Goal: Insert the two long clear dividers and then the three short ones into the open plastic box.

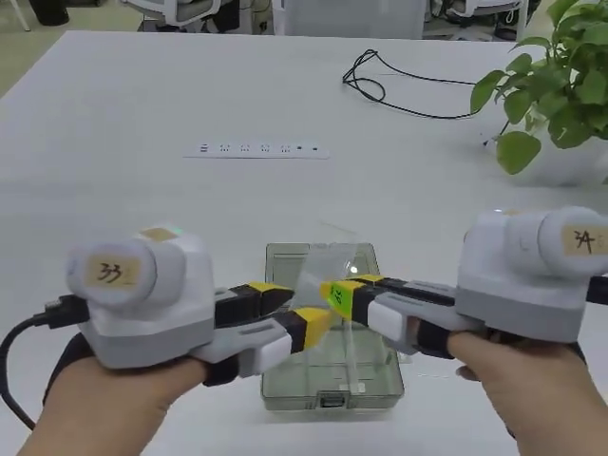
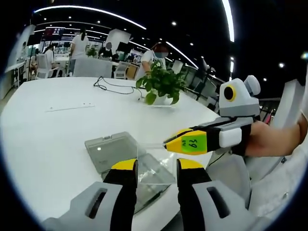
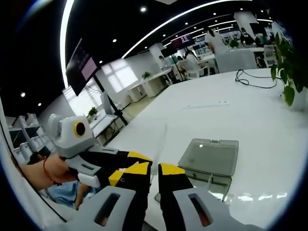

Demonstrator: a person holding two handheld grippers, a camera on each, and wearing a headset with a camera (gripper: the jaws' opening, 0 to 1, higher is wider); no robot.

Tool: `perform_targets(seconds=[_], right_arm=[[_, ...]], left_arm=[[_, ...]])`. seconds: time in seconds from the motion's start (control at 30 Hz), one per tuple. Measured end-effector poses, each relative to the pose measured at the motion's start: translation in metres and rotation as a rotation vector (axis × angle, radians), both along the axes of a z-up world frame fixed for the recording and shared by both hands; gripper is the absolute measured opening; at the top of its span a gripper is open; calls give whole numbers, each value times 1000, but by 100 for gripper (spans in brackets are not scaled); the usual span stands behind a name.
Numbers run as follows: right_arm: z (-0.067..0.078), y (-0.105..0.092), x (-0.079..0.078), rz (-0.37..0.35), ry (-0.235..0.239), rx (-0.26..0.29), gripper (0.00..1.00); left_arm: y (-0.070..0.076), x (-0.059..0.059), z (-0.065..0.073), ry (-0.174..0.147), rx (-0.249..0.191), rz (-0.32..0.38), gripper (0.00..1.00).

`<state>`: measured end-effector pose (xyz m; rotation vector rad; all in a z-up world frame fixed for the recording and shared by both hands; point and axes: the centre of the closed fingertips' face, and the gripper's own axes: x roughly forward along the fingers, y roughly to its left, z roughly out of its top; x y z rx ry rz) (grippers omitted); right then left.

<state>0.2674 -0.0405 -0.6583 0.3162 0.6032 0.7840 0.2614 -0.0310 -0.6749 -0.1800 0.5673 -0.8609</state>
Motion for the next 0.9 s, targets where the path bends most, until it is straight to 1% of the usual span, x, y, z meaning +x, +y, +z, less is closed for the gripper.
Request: perform_targets(seconds=[0.03,0.1,0.13,0.17,0.2,0.3,0.47,0.57,0.63,0.73,0.77,0.83,0.87,0.9], right_arm=[[1,-1,2,-23,-1,2,6],[1,-1,3,-25,-4,-1,6],[1,-2,2,-32,1,5,6],[1,-2,3,-35,4,6,6],[1,-2,3,-32,3,2,6],[0,-2,2,-28,10,2,6],[-1,-1,2,-27,19,1,6],[-2,0,2,-22,30,1,6],[-1,-2,4,-24,38,2,6],[0,-5,7,-32,50,2,6],[0,-6,8,-32,55,-1,6],[-1,-8,10,-37,61,-14,6],[-2,-8,11,-37,63,-14,6],[-2,-8,12,-38,70,-15,6]], left_arm=[[-1,0,0,-2,-2,1,30],[-1,1,-1,-22,21,-2,27],[-1,1,0,-23,13,-1,27],[-2,0,1,-10,-6,3,29],[-3,-1,1,3,-15,1,30],[-2,-2,0,-7,-3,-6,29],[-2,-4,-1,-3,-8,-17,32],[2,-6,-3,-15,-3,-33,32],[10,-6,-4,-29,6,-38,36],[18,-7,-6,-34,8,-46,41],[22,-8,-7,-42,19,-56,42],[27,-9,-10,-50,37,-72,44],[29,-9,-11,-51,38,-74,45],[31,-10,-11,-59,43,-82,47]])
